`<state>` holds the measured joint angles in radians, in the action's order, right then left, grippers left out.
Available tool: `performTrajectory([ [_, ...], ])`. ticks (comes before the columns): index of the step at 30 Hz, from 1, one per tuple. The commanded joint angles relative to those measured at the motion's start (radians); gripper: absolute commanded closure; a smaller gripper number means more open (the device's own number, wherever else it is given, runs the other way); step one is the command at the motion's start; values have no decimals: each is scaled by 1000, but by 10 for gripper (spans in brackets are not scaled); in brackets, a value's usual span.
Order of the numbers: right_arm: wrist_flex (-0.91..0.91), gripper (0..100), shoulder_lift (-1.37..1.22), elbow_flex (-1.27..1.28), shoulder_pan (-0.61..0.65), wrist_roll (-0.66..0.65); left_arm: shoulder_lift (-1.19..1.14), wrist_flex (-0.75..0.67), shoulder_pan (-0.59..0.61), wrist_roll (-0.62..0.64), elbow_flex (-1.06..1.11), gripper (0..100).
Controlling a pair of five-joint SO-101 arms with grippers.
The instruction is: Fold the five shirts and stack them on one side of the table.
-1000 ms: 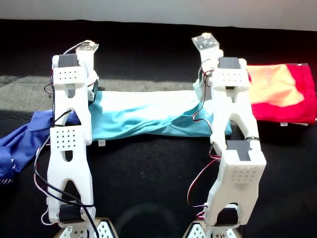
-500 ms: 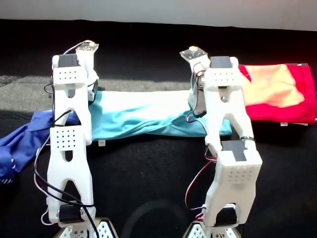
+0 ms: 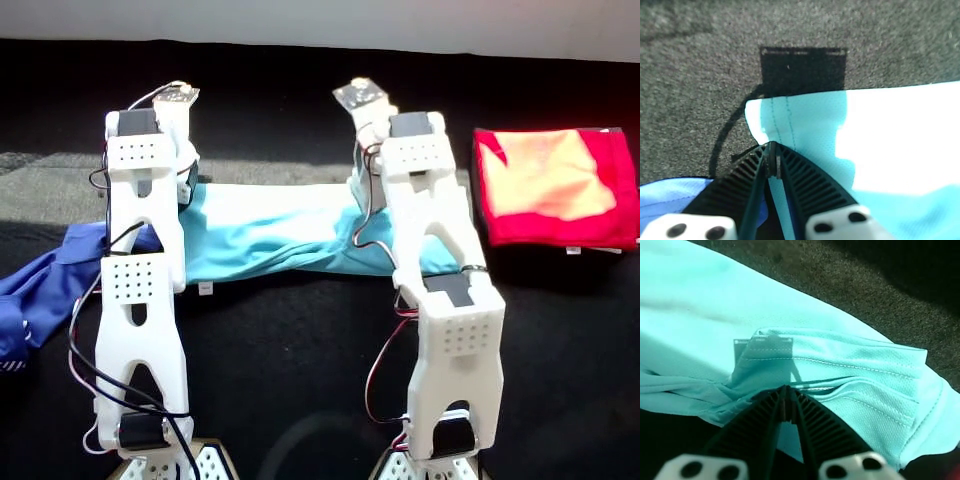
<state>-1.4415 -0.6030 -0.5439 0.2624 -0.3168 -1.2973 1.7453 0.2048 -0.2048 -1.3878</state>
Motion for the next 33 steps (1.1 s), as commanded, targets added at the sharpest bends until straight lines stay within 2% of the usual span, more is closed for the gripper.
performTrajectory([
  [1,62,991,5,-2,13,26,-13,2,-15,6,-2,991],
  [8,76,991,18,58,28,26,-13,2,-15,6,-2,991],
  [13,-22,991,81,-61,64,29,15,11,19,6,-5,991],
  [21,-79,991,97,-50,236,29,171,15,222,0,2,991],
  [27,38,991,97,104,306,29,64,15,361,-69,39,991],
  [33,122,991,102,265,326,29,5,8,475,-78,39,991],
])
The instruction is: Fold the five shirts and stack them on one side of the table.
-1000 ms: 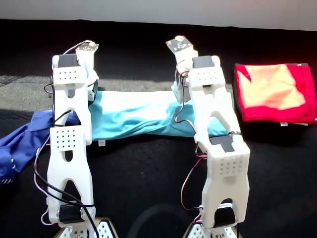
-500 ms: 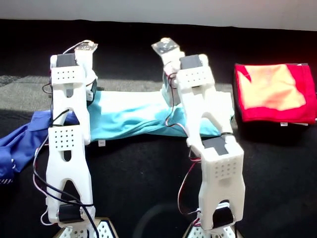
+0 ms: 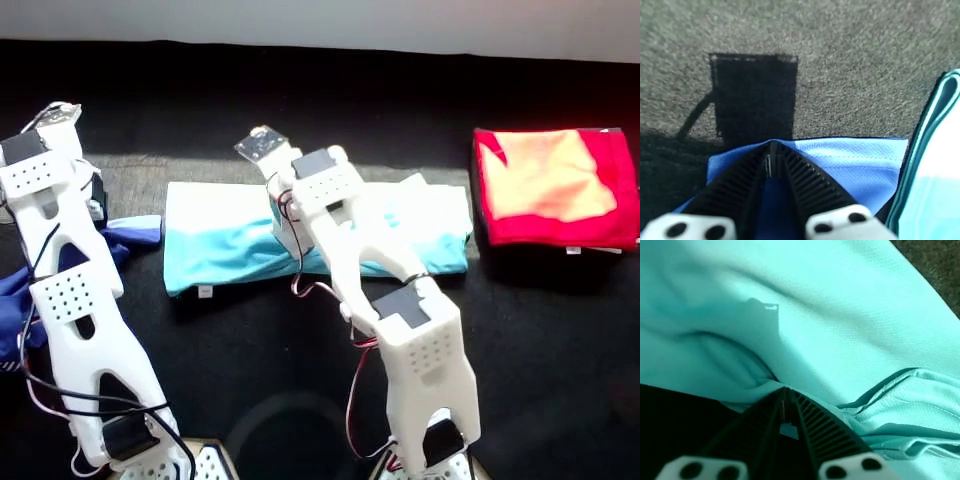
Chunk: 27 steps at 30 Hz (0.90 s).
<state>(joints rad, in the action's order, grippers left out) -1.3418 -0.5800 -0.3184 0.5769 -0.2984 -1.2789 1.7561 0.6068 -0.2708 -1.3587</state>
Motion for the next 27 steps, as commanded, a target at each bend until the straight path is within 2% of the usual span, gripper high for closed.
performTrajectory([
  [1,21,991,82,54,16,11,-16,-5,88,-35,10,991],
  [4,-16,991,84,67,25,8,-19,-49,136,-103,16,991],
  [8,-85,991,84,61,64,5,-10,-86,191,-107,4,991],
  [13,-131,991,87,61,117,3,-12,-40,194,-104,-105,991],
  [17,-150,991,87,12,90,3,-10,14,180,-64,-243,991],
  [22,-252,991,87,-277,22,3,71,15,130,-44,-282,991],
  [27,-415,987,82,-647,-56,3,272,17,21,-14,-145,963],
])
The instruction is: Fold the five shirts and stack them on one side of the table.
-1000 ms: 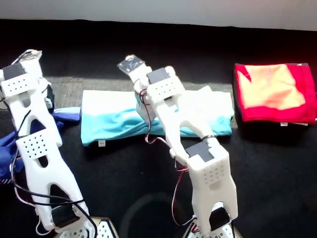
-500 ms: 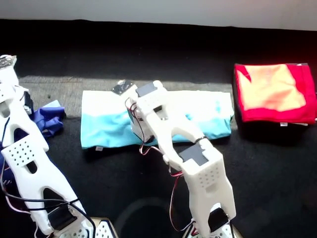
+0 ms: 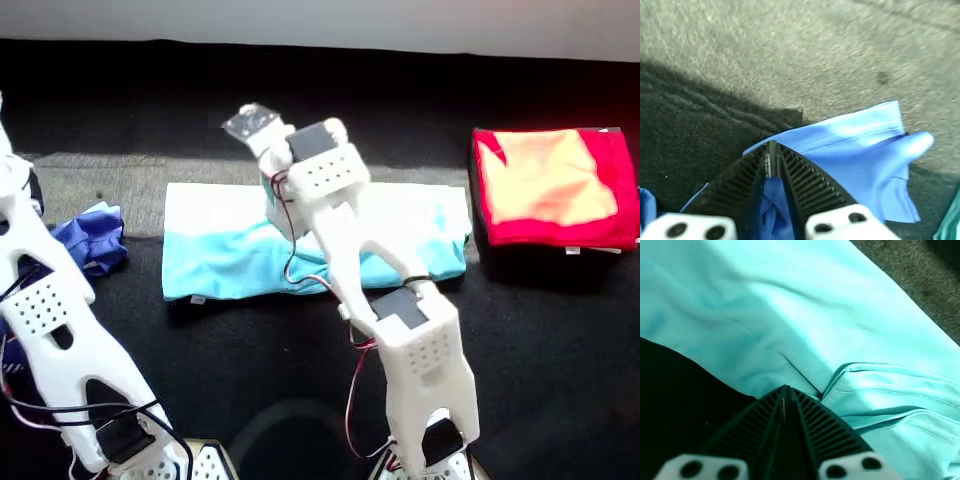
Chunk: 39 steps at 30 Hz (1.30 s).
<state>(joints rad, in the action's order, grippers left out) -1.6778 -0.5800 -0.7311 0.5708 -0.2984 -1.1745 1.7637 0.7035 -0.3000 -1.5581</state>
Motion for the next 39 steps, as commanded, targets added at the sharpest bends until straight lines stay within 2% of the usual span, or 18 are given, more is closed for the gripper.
performTrajectory([
  [1,-88,986,84,-280,-68,3,211,9,-105,18,110,937],
  [3,-88,980,85,-341,-120,3,295,9,-176,18,252,874],
  [6,-88,901,85,-360,-188,5,407,6,-278,20,492,806],
  [8,-88,848,87,-361,-226,5,463,5,-326,69,625,801],
  [11,-88,836,137,-358,-268,5,489,5,-363,110,731,801],
  [16,-88,836,338,-234,-292,3,450,-6,-374,101,759,801],
  [24,-85,836,743,214,-352,2,329,-44,-404,71,759,801],
  [29,-82,836,880,430,-400,0,321,-44,-438,72,759,801],
  [34,-82,836,958,536,-440,0,315,-46,-453,72,762,801],
  [39,-84,836,1033,550,-487,-2,323,-48,-418,66,757,801],
])
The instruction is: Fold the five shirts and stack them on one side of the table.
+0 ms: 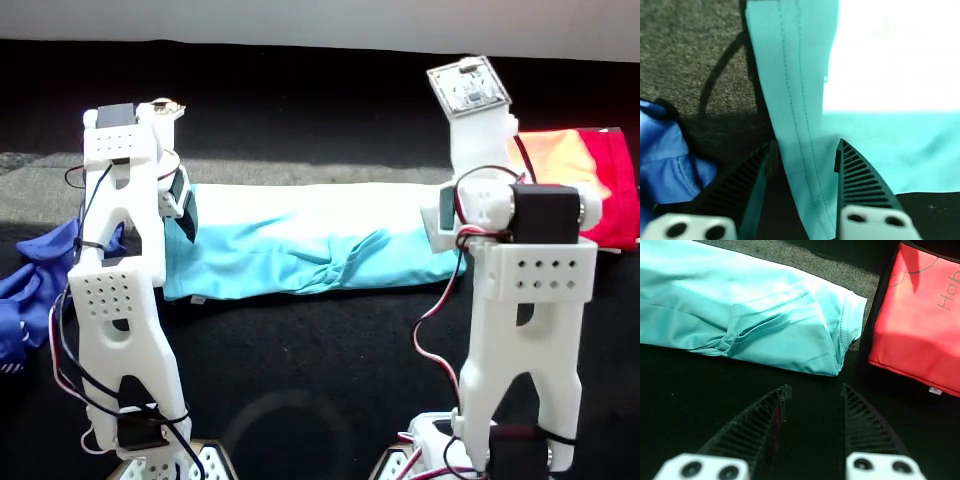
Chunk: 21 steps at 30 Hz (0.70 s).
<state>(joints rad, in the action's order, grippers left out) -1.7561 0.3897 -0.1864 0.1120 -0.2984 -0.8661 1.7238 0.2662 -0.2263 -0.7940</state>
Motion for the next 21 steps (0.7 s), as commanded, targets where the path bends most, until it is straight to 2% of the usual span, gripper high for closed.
performTrajectory([
  [1,-5,836,74,5,-33,-15,15,-8,27,-9,-7,801],
  [4,-7,836,93,7,-39,-54,5,-5,36,-21,1,801],
  [13,-8,836,99,7,-42,-57,-13,-20,16,-23,-4,801],
  [21,-8,836,101,113,-165,-58,-136,-51,36,-25,-5,801],
])
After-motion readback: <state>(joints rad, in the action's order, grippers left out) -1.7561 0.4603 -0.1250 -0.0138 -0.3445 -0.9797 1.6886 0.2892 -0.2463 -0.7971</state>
